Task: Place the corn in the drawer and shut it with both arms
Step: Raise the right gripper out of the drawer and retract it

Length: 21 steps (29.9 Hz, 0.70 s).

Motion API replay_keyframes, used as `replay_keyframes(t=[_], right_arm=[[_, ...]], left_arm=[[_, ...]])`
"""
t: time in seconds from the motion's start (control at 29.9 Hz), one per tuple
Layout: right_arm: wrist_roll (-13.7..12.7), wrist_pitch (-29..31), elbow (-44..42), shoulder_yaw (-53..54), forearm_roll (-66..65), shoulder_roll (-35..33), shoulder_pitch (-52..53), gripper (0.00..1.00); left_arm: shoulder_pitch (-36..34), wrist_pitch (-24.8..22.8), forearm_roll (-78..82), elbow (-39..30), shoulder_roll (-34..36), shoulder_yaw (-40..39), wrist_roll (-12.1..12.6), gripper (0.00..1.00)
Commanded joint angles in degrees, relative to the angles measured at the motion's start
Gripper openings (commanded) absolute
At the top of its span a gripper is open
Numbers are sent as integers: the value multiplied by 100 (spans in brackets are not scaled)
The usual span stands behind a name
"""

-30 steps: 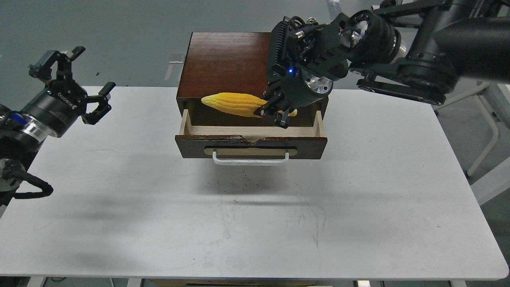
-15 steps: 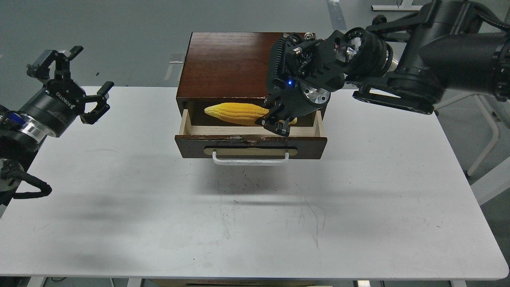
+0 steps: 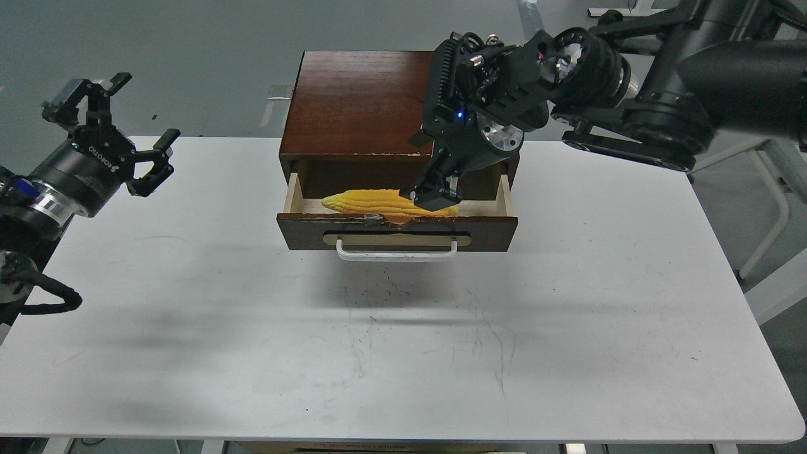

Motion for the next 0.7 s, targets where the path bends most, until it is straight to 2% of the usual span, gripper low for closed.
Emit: replay_keyframes(t=[0.0,0.17,0.33,0.47,0.53,0.67], right_arm=[[0,24,20,396,937,-474,82,96],[0,33,29,713,2229,-1264,-14,96],[0,7,20,1012,3751,-2057,-717,96],[0,7,-6,2011,5165,-2681,-2111,96],[0,-11,-23,2382,5439,-2796,-2553,96],[0,-37,-120,3742,6474,-2858,-4168,96]], left_arm=[[0,0,0,0,0,1,1,99],[0,0,0,0,-9,9,1,99],[0,0,0,0,-35,18,1,99],[0,0,9,0,-79,27,1,99],[0,0,9,0,-88,27,1,99],[0,0,9,0,-158,36,1,99]])
